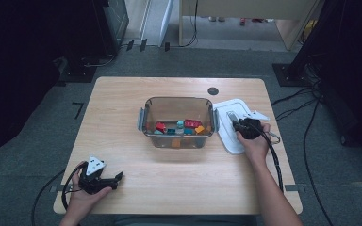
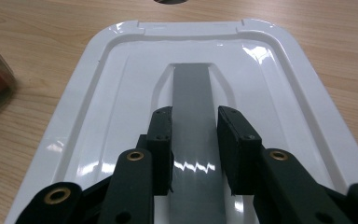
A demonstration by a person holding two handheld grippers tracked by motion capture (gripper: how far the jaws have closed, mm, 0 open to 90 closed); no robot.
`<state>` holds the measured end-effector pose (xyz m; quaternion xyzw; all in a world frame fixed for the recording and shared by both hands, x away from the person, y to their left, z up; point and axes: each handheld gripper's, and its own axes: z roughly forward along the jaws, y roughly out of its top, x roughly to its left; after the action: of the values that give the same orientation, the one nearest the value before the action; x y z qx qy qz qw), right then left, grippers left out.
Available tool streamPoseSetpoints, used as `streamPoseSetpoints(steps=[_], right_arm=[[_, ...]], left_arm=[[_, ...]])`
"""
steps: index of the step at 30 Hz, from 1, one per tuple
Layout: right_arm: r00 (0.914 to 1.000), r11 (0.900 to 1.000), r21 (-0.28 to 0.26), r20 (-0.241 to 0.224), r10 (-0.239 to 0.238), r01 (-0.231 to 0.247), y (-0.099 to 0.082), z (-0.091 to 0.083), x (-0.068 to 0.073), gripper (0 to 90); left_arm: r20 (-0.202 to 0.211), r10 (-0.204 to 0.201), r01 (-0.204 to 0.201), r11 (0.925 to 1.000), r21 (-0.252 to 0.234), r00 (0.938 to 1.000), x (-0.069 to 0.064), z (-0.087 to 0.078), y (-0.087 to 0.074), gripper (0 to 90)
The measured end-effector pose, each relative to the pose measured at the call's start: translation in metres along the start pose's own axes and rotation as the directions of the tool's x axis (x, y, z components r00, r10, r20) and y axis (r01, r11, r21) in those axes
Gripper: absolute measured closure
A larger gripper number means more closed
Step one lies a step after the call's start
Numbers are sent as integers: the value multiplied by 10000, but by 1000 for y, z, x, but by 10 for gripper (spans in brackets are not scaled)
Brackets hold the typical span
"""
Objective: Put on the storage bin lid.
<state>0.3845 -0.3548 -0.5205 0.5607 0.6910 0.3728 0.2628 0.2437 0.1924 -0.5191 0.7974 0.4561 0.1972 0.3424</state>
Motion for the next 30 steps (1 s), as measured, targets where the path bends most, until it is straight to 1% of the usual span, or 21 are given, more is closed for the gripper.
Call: streamPoseSetpoints(steps=[2,6,9,11,15,20,21,23,26,30], right_arm=[[10000,10000,-3,-6,35,-35,0,-1,0,683],[9996,9998,29,-206,195,-194,-1,-3,-4,684],[9994,9999,23,-307,140,-140,-1,-6,-6,684],[9989,9998,-80,-425,178,-181,1,-11,-7,684],[9988,9997,-236,-493,53,-65,7,-20,-9,684],[9982,9994,-288,-579,173,-190,10,-30,-19,684],[9983,9995,-308,-581,97,-115,11,-32,-20,684],[9978,9992,-402,-666,-53,26,16,-38,-23,684],[9972,9982,-578,-712,-209,168,23,-46,-24,684],[9978,9973,-705,-620,-254,210,34,-56,-27,684]], left_arm=[[1,-3,3,10000,-1,10000,0,0,0,101],[3,-3,3,10000,-1,10000,0,0,0,101],[1,3,-3,10000,3,10000,0,0,0,100],[2,-19,19,10000,-12,10000,0,0,0,101],[-29,-46,46,10000,-4,10000,0,0,0,100],[-70,23,-23,10000,43,10000,-1,0,1,101],[-184,141,-141,9999,48,9997,-2,0,2,102],[-252,266,-266,9996,38,9993,-3,-1,3,102],[-281,263,-263,9997,22,9993,-3,-1,5,102],[-338,297,-296,9996,11,9990,-3,0,7,102]])
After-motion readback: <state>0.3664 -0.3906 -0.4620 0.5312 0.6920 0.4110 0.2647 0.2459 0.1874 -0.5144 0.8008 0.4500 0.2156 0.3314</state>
